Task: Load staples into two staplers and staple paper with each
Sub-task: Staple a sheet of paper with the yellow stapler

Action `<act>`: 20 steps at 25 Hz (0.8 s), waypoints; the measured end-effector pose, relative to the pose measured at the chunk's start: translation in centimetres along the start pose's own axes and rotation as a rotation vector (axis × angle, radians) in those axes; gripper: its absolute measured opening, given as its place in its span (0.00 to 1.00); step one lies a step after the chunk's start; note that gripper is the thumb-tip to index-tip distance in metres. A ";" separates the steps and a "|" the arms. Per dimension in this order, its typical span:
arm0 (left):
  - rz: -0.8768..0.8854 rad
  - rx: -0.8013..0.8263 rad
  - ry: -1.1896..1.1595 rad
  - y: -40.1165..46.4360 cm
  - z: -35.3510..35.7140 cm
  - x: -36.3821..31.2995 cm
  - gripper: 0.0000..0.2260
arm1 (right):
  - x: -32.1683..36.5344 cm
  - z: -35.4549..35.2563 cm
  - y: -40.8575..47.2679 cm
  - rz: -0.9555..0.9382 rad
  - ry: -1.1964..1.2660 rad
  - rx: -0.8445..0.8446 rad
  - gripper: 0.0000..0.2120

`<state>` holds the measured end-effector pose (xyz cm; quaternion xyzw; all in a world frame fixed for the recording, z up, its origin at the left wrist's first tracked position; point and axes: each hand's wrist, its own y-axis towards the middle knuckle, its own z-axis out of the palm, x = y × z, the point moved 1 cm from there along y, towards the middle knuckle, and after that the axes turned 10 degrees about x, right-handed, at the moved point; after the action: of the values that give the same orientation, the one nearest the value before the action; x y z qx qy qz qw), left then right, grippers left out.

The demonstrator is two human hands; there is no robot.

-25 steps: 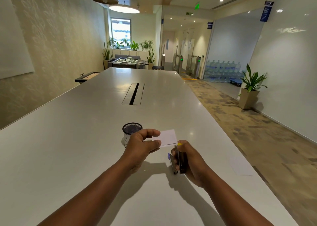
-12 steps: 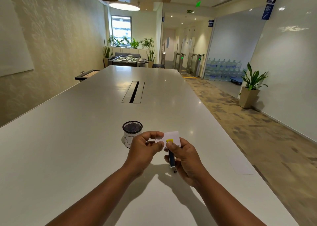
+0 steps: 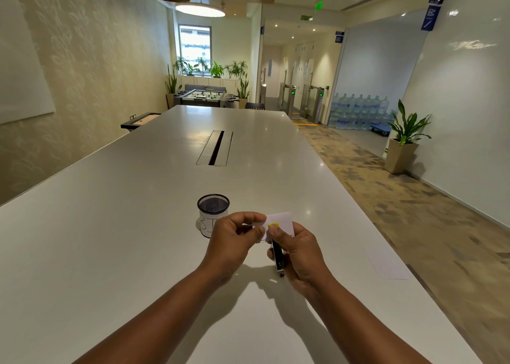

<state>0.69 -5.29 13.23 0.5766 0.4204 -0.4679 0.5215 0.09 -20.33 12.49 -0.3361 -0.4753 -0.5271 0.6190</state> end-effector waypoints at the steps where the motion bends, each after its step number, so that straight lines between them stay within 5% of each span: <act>1: 0.001 0.003 0.005 -0.1 0.0 0.0 0.11 | 0.0 -0.1 0.0 -0.006 0.004 -0.015 0.11; 4: -0.012 0.014 0.012 -0.1 0.2 0.2 0.10 | -0.2 -0.3 0.0 0.010 0.003 -0.021 0.08; 11: -0.033 -0.030 -0.039 0.9 -0.3 0.0 0.10 | -0.4 -1.5 0.5 0.051 0.003 0.014 0.21; 14: -0.039 -0.052 -0.061 1.5 -0.7 0.2 0.10 | -0.5 -3.5 0.9 0.108 -0.069 -0.034 0.14; 20: -0.089 -0.049 -0.065 2.5 -1.1 1.6 0.10 | -1.5 -9.2 2.5 0.079 -0.606 -0.382 0.07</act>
<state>3.60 -4.46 12.18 0.5289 0.4399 -0.4987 0.5273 4.73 -27.71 8.37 -0.6048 -0.5169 -0.4585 0.3960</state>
